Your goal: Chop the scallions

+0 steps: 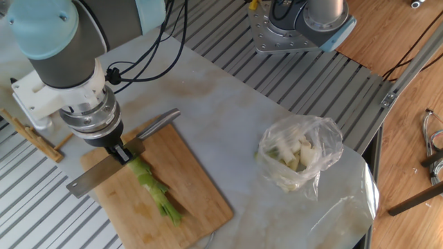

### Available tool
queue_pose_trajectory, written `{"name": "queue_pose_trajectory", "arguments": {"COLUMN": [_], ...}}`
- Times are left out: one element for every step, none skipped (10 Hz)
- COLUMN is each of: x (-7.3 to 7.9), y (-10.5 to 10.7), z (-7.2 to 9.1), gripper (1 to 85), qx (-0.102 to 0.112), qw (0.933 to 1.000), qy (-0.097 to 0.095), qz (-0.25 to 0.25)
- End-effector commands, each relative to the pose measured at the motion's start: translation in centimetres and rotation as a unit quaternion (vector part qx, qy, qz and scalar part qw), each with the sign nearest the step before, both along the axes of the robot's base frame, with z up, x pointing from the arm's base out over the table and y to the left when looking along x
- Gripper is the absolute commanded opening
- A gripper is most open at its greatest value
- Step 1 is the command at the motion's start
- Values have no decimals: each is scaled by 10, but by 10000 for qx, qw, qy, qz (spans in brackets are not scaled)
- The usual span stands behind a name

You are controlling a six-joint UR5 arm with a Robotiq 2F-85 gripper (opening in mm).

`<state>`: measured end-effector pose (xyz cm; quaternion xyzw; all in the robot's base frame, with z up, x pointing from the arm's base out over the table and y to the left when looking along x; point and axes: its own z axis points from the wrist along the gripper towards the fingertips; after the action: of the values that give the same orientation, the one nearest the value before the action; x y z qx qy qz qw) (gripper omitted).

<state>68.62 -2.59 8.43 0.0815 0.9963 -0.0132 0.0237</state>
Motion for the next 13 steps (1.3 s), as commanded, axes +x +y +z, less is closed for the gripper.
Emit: {"name": "queue_pose_trajectory", "arguments": {"x": [3, 4, 5, 5, 5, 5, 5, 7, 8, 7, 8, 8, 9], "y": [2, 1, 2, 1, 0, 1, 0, -3, -3, -2, -1, -1, -1], "z": [-1, -3, -5, -6, -6, -6, -5, -5, -6, -7, -8, -8, -8], "gripper": [10, 10, 10, 10, 10, 10, 10, 10, 10, 10, 10, 10, 10], "qx": [50, 43, 51, 36, 13, 29, 6, -30, -38, -23, -8, 0, -8], "qw": [10000, 10000, 10000, 10000, 10000, 10000, 10000, 9999, 9999, 9999, 9999, 9999, 9999], "qy": [-26, -35, -35, -36, -28, -28, -29, -61, -61, -53, -60, -60, -76], "qz": [-25, -40, -63, -70, -71, -71, -78, -123, -115, -108, -100, -100, -99]}}
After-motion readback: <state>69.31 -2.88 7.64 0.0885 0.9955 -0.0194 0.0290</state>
